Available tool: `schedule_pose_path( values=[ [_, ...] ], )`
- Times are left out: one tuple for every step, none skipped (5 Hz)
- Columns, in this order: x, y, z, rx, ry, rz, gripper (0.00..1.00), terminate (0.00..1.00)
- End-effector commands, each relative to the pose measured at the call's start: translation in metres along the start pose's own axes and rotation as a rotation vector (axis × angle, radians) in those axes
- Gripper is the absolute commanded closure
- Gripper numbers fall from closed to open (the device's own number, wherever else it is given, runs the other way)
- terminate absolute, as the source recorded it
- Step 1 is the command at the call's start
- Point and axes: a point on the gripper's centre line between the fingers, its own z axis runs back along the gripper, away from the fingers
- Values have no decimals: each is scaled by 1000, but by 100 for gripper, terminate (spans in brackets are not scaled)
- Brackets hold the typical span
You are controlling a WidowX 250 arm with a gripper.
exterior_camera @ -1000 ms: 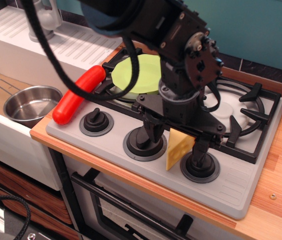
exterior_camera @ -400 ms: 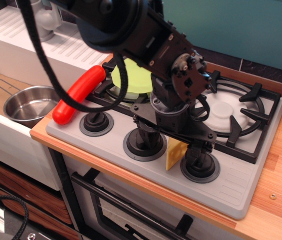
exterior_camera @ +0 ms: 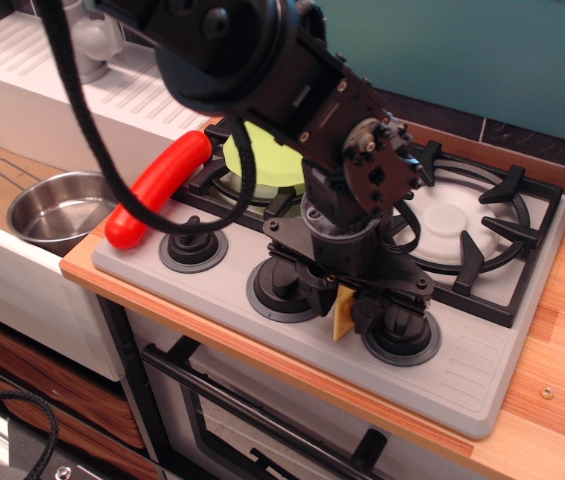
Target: Put cheese on plate and sausage in pot or pan in sink
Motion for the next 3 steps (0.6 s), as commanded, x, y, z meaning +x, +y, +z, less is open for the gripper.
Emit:
schedule_pose_path(
  values=[
    [18,2,33,12,19,-7,100,0],
    [19,4,69,22,71,-15,100,0],
    [24,6,98,36,112,-13,100,0]
  ],
)
